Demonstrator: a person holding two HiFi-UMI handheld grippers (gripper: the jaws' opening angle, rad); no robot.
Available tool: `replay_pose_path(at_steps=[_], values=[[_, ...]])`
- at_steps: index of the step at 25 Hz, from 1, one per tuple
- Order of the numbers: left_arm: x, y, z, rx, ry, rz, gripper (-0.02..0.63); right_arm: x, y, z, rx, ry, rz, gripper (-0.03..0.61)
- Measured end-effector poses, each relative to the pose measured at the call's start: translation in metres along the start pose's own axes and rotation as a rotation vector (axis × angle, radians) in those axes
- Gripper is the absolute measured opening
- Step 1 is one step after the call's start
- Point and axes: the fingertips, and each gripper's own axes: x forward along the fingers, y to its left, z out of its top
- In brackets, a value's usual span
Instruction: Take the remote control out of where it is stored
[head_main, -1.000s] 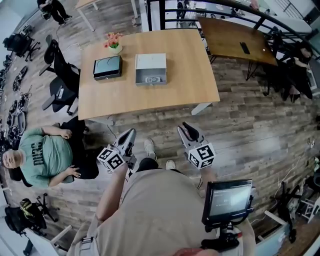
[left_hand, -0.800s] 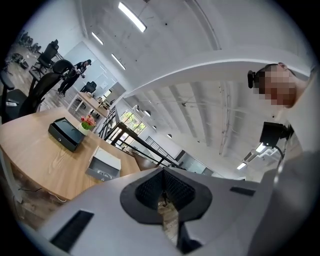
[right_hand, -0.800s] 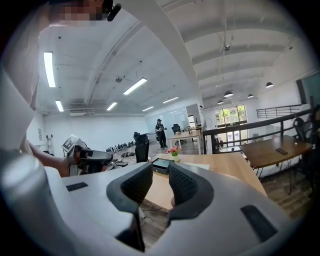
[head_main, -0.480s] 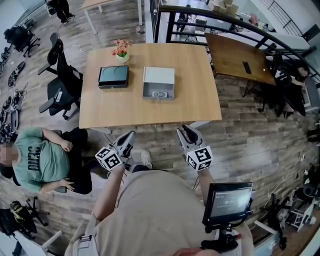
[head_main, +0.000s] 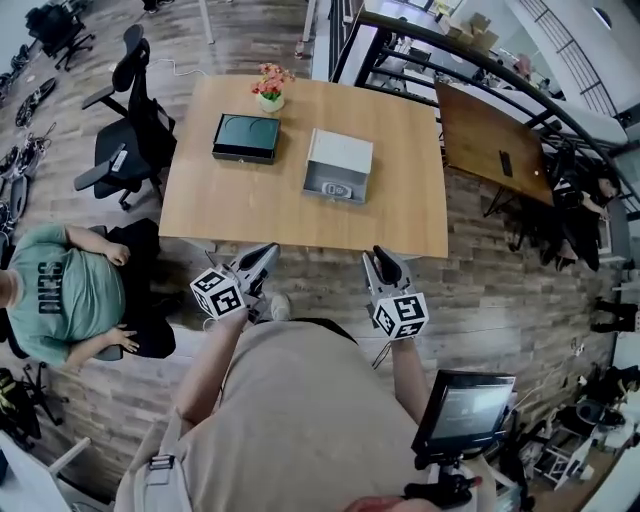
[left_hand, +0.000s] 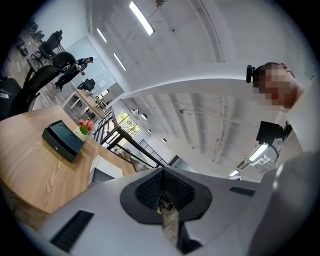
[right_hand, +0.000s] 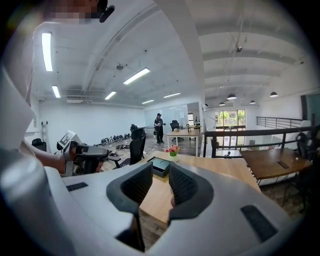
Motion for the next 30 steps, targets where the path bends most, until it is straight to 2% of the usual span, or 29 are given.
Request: replay_pose_path(at_steps=[6, 18, 26, 30], values=[[0.001, 0.015, 0.002, -0.037, -0.026, -0.014, 0.005, 0.013, 0.005, 0.009, -0.05, 0.014, 0.009, 0.087], [0.015, 0.022, 0.004, -0.036, 0.011, -0.02, 0.005, 0.039, -0.026, 0.002, -0.027, 0.026, -0.012, 0.087], [0.047, 0.036, 0.014, -0.018, -0.007, 0.047, 0.005, 0.082, -0.075, -0.003, -0.073, 0.076, 0.047, 0.087], [0.077, 0.044, 0.021, -0.006, -0.021, 0.099, 0.005, 0.112, -0.106, -0.018, -0.159, 0.148, 0.099, 0.087]])
